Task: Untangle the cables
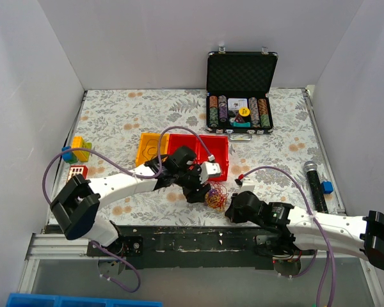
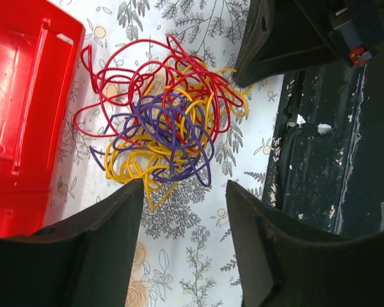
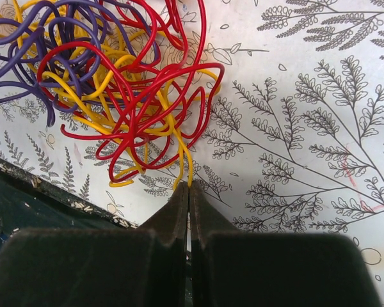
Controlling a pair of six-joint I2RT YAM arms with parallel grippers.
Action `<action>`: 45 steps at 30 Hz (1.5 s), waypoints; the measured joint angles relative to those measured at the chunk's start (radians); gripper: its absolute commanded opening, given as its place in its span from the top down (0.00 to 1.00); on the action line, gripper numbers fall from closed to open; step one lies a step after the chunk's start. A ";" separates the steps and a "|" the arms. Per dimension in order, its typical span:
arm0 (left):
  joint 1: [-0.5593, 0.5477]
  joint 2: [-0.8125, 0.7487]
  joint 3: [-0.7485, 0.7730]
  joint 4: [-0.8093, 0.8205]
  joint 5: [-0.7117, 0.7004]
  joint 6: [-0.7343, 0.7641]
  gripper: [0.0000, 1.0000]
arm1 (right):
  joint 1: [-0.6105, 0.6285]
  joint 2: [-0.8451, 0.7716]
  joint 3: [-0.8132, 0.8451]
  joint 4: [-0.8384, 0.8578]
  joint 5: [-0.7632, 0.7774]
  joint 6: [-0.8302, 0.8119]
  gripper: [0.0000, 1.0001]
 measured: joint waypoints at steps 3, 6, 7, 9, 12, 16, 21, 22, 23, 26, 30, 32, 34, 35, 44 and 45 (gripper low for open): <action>-0.010 0.027 0.019 0.004 0.009 0.006 0.50 | 0.000 -0.005 0.000 -0.003 -0.001 -0.004 0.99; -0.021 0.055 0.032 0.010 0.014 0.011 0.51 | 0.000 -0.015 0.000 -0.005 -0.001 -0.008 0.99; -0.025 0.066 0.036 0.011 0.016 0.012 0.53 | 0.000 -0.019 0.000 -0.006 -0.002 -0.011 0.99; -0.032 0.088 0.047 0.010 0.018 0.016 0.58 | 0.000 -0.028 0.000 -0.009 -0.001 -0.015 0.99; -0.039 0.114 0.059 0.012 0.021 0.022 0.76 | 0.000 -0.039 0.000 -0.011 -0.001 -0.017 0.99; -0.042 0.126 0.069 0.003 0.021 0.034 1.00 | 0.000 -0.055 -0.004 -0.012 -0.001 -0.018 0.99; -0.042 0.115 0.071 -0.006 0.006 0.042 1.00 | 0.000 -0.070 -0.005 -0.012 0.000 -0.017 0.99; -0.042 0.107 0.071 -0.009 0.000 0.041 1.00 | 0.000 -0.070 -0.007 -0.011 0.000 -0.017 0.99; -0.042 0.099 0.071 -0.012 -0.005 0.040 1.00 | 0.000 -0.069 -0.010 -0.011 0.000 -0.017 0.99; -0.042 0.057 0.072 -0.036 -0.027 0.029 1.00 | 0.000 -0.066 -0.019 -0.013 0.000 -0.017 0.99; -0.042 0.008 0.145 -0.111 -0.070 -0.007 1.00 | 0.000 -0.056 -0.021 -0.013 0.000 -0.015 0.99; -0.042 -0.003 0.219 -0.144 -0.092 -0.024 1.00 | 0.000 -0.056 -0.021 -0.011 -0.001 -0.015 0.99; -0.042 -0.016 0.295 -0.172 -0.108 -0.035 1.00 | 0.000 -0.053 -0.022 -0.011 -0.001 -0.014 0.99; -0.042 -0.025 0.332 -0.187 -0.112 -0.043 1.00 | 0.000 -0.049 -0.023 -0.010 -0.001 -0.014 0.99; -0.042 -0.153 0.433 -0.308 -0.069 -0.108 1.00 | 0.000 -0.077 -0.002 -0.066 0.037 -0.020 0.90; -0.042 -0.164 0.427 -0.312 -0.065 -0.111 1.00 | 0.001 -0.100 0.007 -0.085 0.048 -0.027 0.85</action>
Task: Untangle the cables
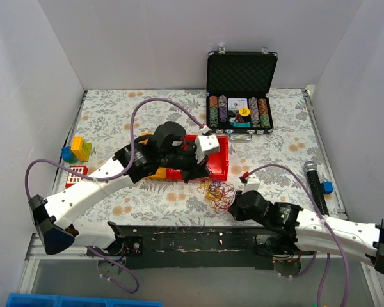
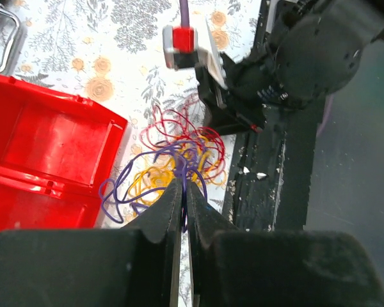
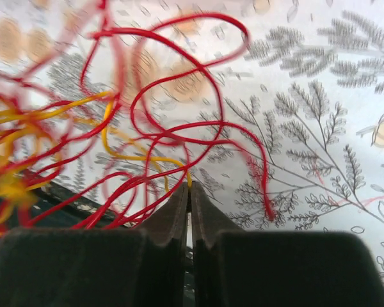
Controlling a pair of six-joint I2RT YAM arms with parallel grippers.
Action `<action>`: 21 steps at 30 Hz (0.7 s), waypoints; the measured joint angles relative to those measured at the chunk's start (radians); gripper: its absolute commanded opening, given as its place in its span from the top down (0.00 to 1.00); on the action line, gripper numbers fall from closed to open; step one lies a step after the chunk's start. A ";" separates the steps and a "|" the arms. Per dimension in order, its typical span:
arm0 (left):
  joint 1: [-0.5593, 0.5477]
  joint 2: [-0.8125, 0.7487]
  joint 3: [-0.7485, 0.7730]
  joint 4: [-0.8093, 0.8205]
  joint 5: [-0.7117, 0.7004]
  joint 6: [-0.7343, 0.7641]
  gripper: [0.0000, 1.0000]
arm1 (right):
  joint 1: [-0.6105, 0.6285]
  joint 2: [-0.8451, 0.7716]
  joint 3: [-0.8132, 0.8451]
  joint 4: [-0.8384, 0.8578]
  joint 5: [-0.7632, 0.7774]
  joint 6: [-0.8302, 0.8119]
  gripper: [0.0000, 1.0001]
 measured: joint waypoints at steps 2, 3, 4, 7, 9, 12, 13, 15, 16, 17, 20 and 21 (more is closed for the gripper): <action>0.000 -0.022 -0.019 -0.011 0.011 -0.005 1.00 | 0.000 -0.046 0.025 -0.023 0.016 -0.020 0.73; -0.001 -0.031 -0.030 -0.016 0.014 -0.007 1.00 | 0.000 -0.068 0.042 -0.029 0.024 -0.034 0.66; -0.002 -0.037 -0.041 -0.020 0.015 -0.008 1.00 | 0.000 -0.084 0.061 -0.030 0.030 -0.051 0.57; -0.006 -0.045 -0.071 -0.022 0.014 -0.012 1.00 | 0.000 -0.089 0.120 -0.021 0.030 -0.109 0.40; -0.008 -0.048 -0.093 -0.024 0.009 -0.013 1.00 | 0.000 -0.068 0.152 0.003 0.022 -0.151 0.31; -0.008 -0.050 -0.120 -0.023 -0.002 -0.015 1.00 | 0.003 -0.017 0.176 0.065 -0.008 -0.208 0.22; -0.009 -0.050 -0.125 -0.024 -0.006 -0.018 1.00 | 0.007 0.003 0.176 0.089 -0.022 -0.225 0.20; -0.009 -0.051 -0.135 -0.019 -0.014 -0.021 1.00 | 0.019 0.040 0.175 0.135 -0.049 -0.255 0.18; -0.009 -0.051 -0.140 -0.018 -0.019 -0.022 1.00 | 0.027 0.057 0.175 0.163 -0.060 -0.269 0.18; -0.009 -0.051 -0.145 -0.014 -0.024 -0.022 1.00 | 0.039 0.074 0.174 0.195 -0.068 -0.283 0.18; -0.010 -0.054 -0.170 0.000 -0.056 -0.021 1.00 | 0.080 0.124 0.170 0.285 -0.087 -0.316 0.18; -0.011 -0.056 -0.180 0.002 -0.070 -0.021 1.00 | 0.092 0.145 0.170 0.314 -0.091 -0.326 0.18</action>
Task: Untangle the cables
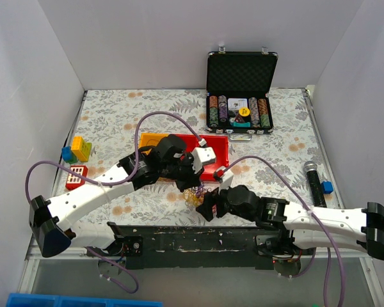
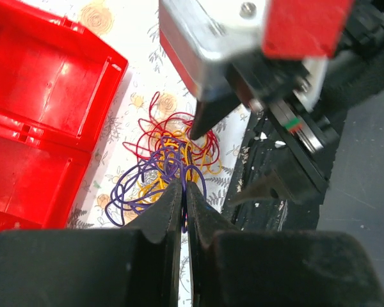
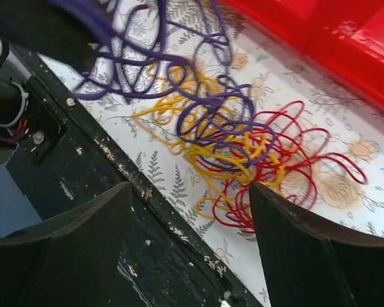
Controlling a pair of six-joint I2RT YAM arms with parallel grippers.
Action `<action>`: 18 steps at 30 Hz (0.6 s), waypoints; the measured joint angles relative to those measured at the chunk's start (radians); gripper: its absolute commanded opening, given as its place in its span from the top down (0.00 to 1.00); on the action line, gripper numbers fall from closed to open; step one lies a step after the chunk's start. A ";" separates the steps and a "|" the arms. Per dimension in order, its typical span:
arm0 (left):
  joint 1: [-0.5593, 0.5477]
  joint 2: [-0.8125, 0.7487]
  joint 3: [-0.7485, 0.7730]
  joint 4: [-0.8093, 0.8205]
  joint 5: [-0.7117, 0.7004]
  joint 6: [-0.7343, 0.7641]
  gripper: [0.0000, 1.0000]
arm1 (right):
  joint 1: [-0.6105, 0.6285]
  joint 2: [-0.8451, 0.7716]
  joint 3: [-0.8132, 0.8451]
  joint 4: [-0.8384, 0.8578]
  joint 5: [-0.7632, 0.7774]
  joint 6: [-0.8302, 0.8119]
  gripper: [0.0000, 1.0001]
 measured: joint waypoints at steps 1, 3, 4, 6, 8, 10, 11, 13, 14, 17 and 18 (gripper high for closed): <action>0.000 -0.002 -0.010 0.002 -0.012 0.000 1.00 | 0.010 0.022 0.000 0.027 -0.002 -0.010 0.18; 0.000 -0.002 -0.026 0.005 -0.034 0.000 1.00 | 0.021 0.068 0.000 0.073 -0.004 -0.023 0.19; 0.000 -0.002 -0.031 0.005 -0.043 0.000 1.00 | 0.023 0.091 0.000 0.093 -0.001 -0.029 0.20; 0.000 -0.002 -0.036 0.005 -0.055 0.000 1.00 | 0.023 0.134 -0.002 0.128 0.014 -0.038 0.23; 0.000 -0.003 -0.037 0.006 -0.061 0.000 1.00 | 0.023 0.174 -0.002 0.154 0.035 -0.040 0.28; 0.000 -0.006 -0.037 0.005 -0.065 0.000 1.00 | 0.023 0.213 -0.002 0.177 0.056 -0.040 0.33; 0.000 -0.010 -0.037 0.005 -0.066 0.000 1.00 | 0.023 0.230 -0.002 0.185 0.065 -0.039 0.38; 0.000 -0.016 -0.037 0.003 -0.065 0.000 1.00 | 0.023 0.264 -0.008 0.212 0.081 -0.039 0.54; 0.000 -0.021 -0.037 -0.001 -0.062 0.000 1.00 | 0.023 0.285 -0.015 0.228 0.093 -0.036 0.63; 0.000 -0.033 -0.037 -0.019 -0.058 0.000 1.00 | 0.023 0.338 -0.023 0.240 0.113 -0.033 0.86; 0.000 -0.038 -0.037 -0.026 -0.059 0.000 1.00 | 0.023 0.357 -0.023 0.242 0.116 -0.029 0.90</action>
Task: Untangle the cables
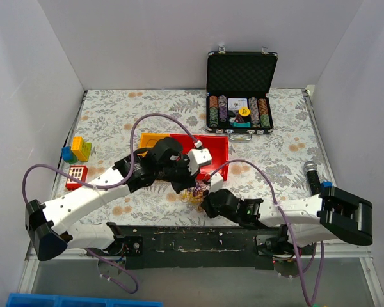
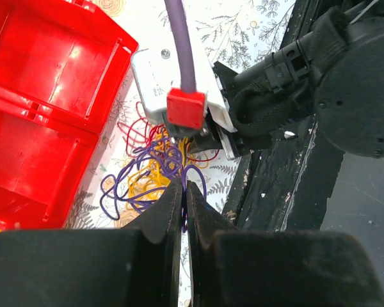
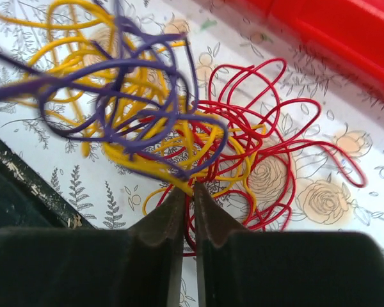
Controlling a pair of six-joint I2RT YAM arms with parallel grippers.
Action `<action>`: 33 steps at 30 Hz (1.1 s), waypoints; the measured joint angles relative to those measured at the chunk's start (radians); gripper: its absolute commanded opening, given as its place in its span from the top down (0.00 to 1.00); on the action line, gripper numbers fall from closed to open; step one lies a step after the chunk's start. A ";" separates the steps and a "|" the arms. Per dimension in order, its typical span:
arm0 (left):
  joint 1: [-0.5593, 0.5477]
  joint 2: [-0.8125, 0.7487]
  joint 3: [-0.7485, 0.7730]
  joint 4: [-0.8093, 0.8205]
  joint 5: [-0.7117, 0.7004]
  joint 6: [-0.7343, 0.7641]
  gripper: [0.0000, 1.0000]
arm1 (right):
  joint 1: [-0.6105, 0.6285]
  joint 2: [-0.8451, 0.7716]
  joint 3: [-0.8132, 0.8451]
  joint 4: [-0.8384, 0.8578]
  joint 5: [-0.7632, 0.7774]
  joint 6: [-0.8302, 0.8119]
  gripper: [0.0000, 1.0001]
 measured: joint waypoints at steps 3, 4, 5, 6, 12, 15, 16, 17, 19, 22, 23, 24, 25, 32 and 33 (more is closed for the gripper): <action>0.000 -0.025 -0.001 -0.013 -0.021 -0.001 1.00 | 0.000 0.040 0.000 0.000 0.001 0.021 0.96; 0.000 -0.035 -0.001 -0.013 -0.032 -0.002 1.00 | 0.000 0.046 -0.002 0.000 0.001 0.027 0.97; 0.003 -0.044 0.001 -0.015 -0.046 -0.006 1.00 | 0.000 0.049 -0.005 0.001 0.000 0.035 0.99; 0.007 -0.050 0.008 -0.017 -0.060 -0.010 1.00 | 0.000 0.049 -0.011 0.003 -0.002 0.044 0.99; 0.024 -0.052 0.125 -0.008 -0.181 -0.052 1.00 | 0.000 0.002 -0.076 0.019 -0.007 0.104 0.99; 0.031 -0.056 0.197 0.044 -0.281 -0.081 1.00 | 0.000 -0.023 -0.093 0.011 -0.010 0.138 0.99; 0.034 -0.059 0.222 0.063 -0.323 -0.093 1.00 | 0.000 -0.032 -0.100 0.007 -0.011 0.151 0.99; 0.037 -0.061 0.251 0.080 -0.366 -0.105 1.00 | 0.000 -0.043 -0.109 0.005 -0.011 0.161 0.99; 0.043 -0.062 0.312 0.122 -0.447 -0.122 1.00 | 0.000 -0.068 -0.125 -0.006 -0.014 0.186 0.99; 0.048 -0.066 0.394 0.192 -0.536 -0.127 1.00 | 0.000 -0.101 -0.140 -0.030 -0.018 0.214 0.99; 0.049 -0.067 0.431 0.221 -0.563 -0.124 1.00 | 0.000 -0.113 -0.145 -0.040 -0.019 0.226 0.99; 0.050 -0.067 0.456 0.242 -0.579 -0.120 1.00 | 0.000 -0.120 -0.146 -0.048 -0.020 0.232 0.99; 0.051 -0.067 0.488 0.270 -0.599 -0.111 1.00 | 0.000 -0.127 -0.150 -0.054 -0.021 0.240 0.99; 0.051 -0.059 0.694 0.521 -0.686 -0.013 1.00 | 0.000 -0.148 -0.158 -0.080 -0.021 0.296 0.99; 0.051 -0.058 0.710 0.558 -0.692 0.002 1.00 | 0.000 -0.148 -0.158 -0.081 -0.021 0.303 0.99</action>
